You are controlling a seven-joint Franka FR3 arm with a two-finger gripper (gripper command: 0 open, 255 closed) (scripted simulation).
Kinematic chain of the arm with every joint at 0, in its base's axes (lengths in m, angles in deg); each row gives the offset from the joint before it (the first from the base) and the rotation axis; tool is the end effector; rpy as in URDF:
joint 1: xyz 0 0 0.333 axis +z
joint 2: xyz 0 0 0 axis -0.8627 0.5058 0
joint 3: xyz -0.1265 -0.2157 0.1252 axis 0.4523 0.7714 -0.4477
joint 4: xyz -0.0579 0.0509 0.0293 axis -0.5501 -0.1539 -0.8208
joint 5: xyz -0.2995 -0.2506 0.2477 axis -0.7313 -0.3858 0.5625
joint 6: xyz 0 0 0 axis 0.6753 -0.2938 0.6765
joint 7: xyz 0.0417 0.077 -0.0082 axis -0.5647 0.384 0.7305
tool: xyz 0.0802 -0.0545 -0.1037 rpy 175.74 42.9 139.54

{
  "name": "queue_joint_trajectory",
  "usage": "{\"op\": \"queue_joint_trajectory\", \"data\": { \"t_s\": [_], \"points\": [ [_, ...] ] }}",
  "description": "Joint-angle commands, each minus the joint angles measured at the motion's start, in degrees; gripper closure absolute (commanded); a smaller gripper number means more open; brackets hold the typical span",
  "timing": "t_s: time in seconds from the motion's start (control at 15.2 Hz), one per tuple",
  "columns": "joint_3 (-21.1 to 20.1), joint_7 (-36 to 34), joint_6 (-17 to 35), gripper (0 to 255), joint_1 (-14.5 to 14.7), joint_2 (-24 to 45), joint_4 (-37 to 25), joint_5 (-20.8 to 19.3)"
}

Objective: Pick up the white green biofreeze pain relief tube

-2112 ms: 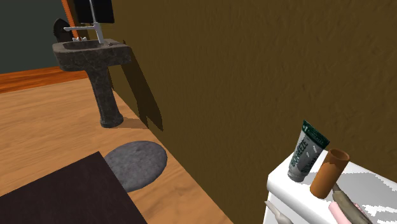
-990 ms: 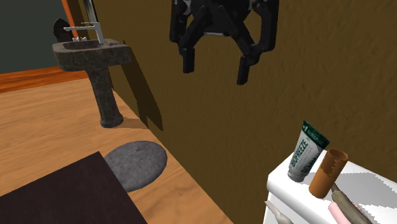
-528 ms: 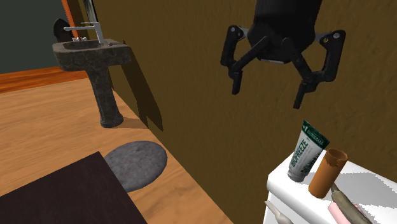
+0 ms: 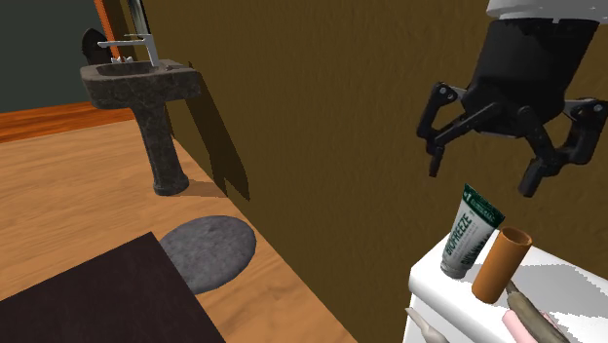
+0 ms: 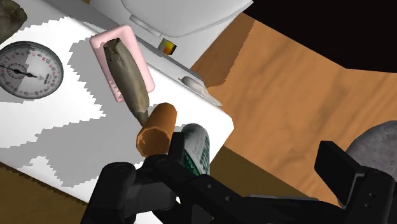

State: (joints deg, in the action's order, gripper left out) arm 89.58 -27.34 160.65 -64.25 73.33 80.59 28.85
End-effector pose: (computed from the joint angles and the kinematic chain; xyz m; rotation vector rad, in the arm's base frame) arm 0.5700 -0.2947 0.3056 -3.0679 -0.6100 0.1599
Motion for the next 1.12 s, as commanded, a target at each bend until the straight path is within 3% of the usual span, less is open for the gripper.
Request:
{"op": "queue_joint_trajectory", "data": {
  "t_s": [0.0,0.13,0.79,0.86,1.06],
  "points": [
    [0.1,3.8,-0.2,0,-1.5,5.5,-5.2,2.2],
    [-0.4,6.7,-0.8,0,-3.1,10.5,-10.5,4.1],
    [-0.9,7.1,4.1,0,-3.4,12.9,-7.8,5.0],
    [-0.9,7.2,4.1,255,-3.4,12.8,-7.7,5.0],
    [-0.9,7.1,4.1,255,-3.4,12.8,-7.7,5.0]
  ]
}}
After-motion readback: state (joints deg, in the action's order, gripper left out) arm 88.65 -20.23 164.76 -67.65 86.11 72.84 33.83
